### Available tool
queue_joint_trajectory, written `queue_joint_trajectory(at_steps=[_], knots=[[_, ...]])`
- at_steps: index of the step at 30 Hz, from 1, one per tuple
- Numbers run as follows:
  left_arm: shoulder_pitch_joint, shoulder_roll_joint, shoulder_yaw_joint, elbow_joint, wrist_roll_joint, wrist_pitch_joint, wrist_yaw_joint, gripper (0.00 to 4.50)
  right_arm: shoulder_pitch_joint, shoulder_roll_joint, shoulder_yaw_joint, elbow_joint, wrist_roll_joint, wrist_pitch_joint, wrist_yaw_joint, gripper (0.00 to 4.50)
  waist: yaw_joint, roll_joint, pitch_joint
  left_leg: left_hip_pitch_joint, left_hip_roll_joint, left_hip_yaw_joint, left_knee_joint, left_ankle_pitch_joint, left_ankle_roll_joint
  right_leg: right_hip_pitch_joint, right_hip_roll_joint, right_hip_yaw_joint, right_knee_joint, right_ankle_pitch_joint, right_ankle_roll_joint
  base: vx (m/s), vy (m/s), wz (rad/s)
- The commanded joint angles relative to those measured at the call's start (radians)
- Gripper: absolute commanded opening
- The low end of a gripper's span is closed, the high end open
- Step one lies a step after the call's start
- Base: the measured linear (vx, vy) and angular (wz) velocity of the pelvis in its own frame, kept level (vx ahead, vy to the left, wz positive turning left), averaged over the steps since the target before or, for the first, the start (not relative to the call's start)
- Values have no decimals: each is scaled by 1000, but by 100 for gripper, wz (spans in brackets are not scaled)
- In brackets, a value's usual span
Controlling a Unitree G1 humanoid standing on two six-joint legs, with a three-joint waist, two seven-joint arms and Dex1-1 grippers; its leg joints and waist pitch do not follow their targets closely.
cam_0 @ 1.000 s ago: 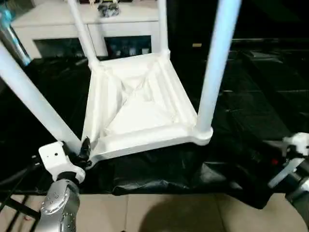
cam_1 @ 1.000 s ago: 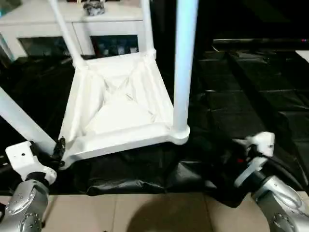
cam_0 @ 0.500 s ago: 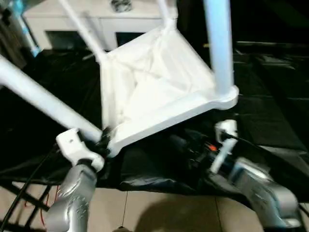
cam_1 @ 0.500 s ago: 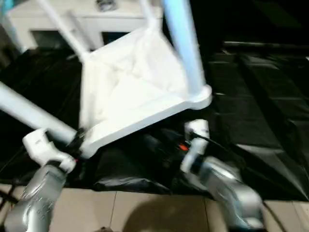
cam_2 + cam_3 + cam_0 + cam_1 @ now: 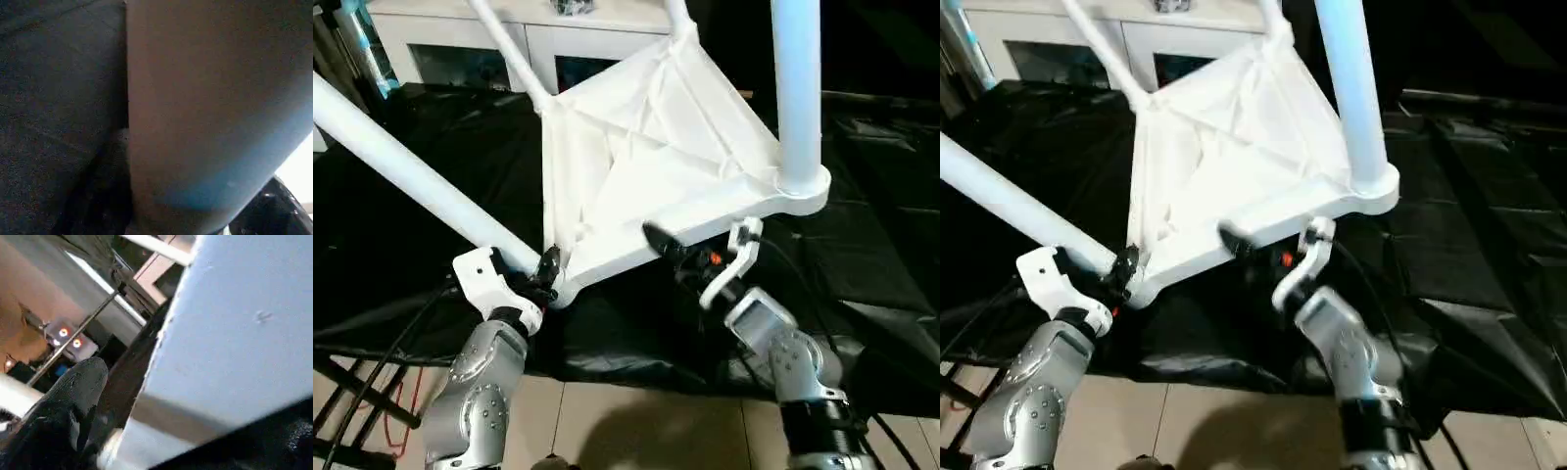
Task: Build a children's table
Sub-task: Flip table
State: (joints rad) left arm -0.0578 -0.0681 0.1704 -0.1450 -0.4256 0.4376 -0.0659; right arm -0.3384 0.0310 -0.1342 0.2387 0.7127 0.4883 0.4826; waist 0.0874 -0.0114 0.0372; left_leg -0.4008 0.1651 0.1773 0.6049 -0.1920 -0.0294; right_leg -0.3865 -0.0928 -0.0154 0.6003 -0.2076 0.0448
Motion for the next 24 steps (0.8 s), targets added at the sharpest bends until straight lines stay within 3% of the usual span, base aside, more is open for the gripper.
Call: queue_joint_trajectory(at_steps=[1,6,8,11,19,24], knots=[[-1,-85,-36,-9,-55,23,-5,225,-43,11,-39,42,2,-42,-43,450,-6,-11,-58,27,53,-12,-76,-59,30,32,-35,17,-46,28,-194,0,0,0],[-2,-80,-36,-12,-55,23,-1,225,-136,41,-131,199,8,-111,-126,450,-13,-14,-54,25,52,-10,-80,-109,5,29,-36,18,-49,-39,-184,0,0,0],[-5,-73,-40,-9,-52,26,-6,225,-186,45,-189,269,73,-104,-125,450,-20,-16,-55,25,50,-9,-77,-119,11,30,-34,19,-48,-33,-183,0,0,0],[-13,-65,-45,-2,-50,26,-11,225,-228,40,-224,324,118,-96,-106,433,-22,-14,-57,23,51,-9,-74,-87,29,32,-34,17,-43,9,-192,0,0,0],[-33,-42,-68,18,-44,26,-38,225,-288,19,-253,422,127,-37,-64,381,-25,-15,-57,22,51,-7,-73,-92,34,31,-32,16,-44,-14,-212,0,0,0],[-46,-36,-90,31,-28,21,-54,225,-292,-4,-227,447,129,36,-5,338,-25,-14,-57,24,53,-6,-74,-108,26,30,-33,16,-47,-35,-211,0,0,0]])
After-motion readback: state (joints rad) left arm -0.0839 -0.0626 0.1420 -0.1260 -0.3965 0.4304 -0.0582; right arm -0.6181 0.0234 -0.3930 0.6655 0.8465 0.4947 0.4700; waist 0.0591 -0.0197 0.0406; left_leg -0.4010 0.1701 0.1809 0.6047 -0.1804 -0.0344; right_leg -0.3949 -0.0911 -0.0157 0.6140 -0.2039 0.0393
